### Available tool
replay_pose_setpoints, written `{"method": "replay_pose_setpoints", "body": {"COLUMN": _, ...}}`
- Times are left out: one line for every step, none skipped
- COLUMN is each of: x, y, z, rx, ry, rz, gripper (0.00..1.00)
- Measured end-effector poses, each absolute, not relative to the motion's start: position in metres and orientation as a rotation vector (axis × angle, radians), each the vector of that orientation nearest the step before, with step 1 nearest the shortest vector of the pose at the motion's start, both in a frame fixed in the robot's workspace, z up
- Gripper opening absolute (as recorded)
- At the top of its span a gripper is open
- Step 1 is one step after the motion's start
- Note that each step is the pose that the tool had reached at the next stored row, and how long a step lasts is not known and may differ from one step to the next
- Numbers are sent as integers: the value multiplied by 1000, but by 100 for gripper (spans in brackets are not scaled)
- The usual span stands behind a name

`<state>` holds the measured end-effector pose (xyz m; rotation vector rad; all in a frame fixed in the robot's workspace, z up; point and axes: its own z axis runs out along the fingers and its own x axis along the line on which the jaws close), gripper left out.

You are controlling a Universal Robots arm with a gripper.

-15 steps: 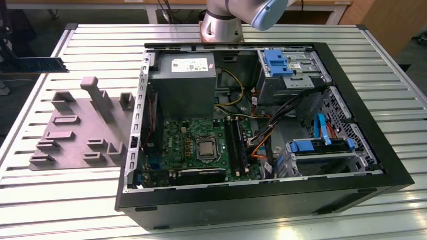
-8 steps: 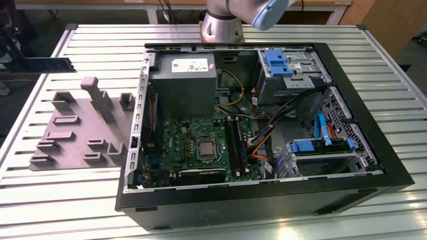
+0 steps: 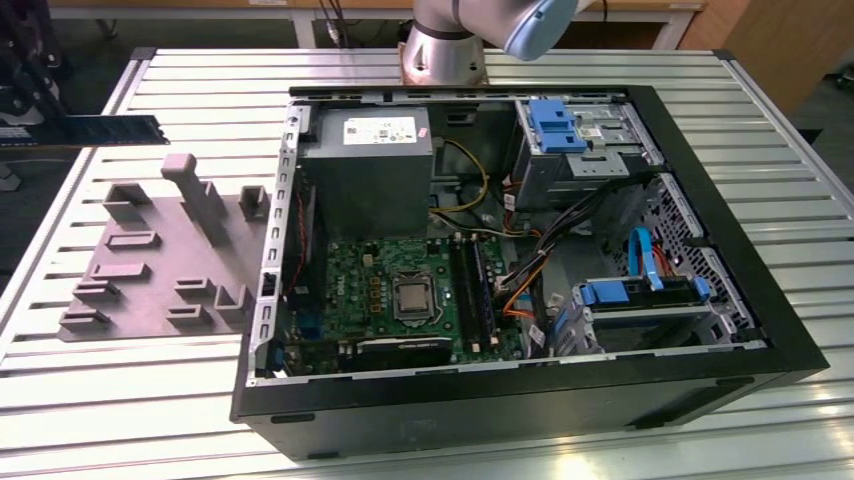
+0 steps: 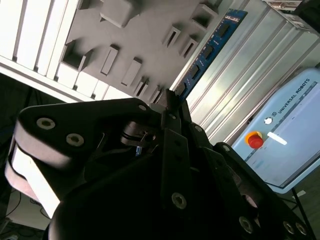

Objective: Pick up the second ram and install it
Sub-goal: 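Pick up the second ram and move it above second insertion slot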

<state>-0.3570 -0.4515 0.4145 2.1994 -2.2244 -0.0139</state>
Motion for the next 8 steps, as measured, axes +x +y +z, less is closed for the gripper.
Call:
{"method": "replay_pose_setpoints", "body": {"x": -356, "y": -452, "z": 415, "rx": 2199, "ry": -2224, "rz": -14, "gripper": 14}}
{"method": "replay_pose_setpoints", "body": {"x": -354, "y": -452, "z": 415, "rx": 2199, "ry": -2224, "rz": -14, "gripper": 14}}
{"method": "replay_pose_setpoints", "body": {"x": -353, "y": -452, "z": 415, "rx": 2199, "ry": -2224, "rz": -14, "gripper": 14}}
{"method": "replay_pose_setpoints", "body": {"x": -352, "y": -452, "z": 415, "rx": 2199, "ry": -2224, "rz": -14, "gripper": 14}}
{"method": "replay_pose_setpoints", "body": {"x": -351, "y": -452, "z": 414, "rx": 2199, "ry": -2224, "rz": -14, "gripper": 14}}
{"method": "replay_pose_setpoints", "body": {"x": -349, "y": -452, "z": 415, "rx": 2199, "ry": -2224, "rz": -14, "gripper": 14}}
{"method": "replay_pose_setpoints", "body": {"x": -348, "y": -452, "z": 415, "rx": 2199, "ry": -2224, "rz": -14, "gripper": 14}}
{"method": "replay_pose_setpoints", "body": {"x": -346, "y": -452, "z": 415, "rx": 2199, "ry": -2224, "rz": -14, "gripper": 14}}
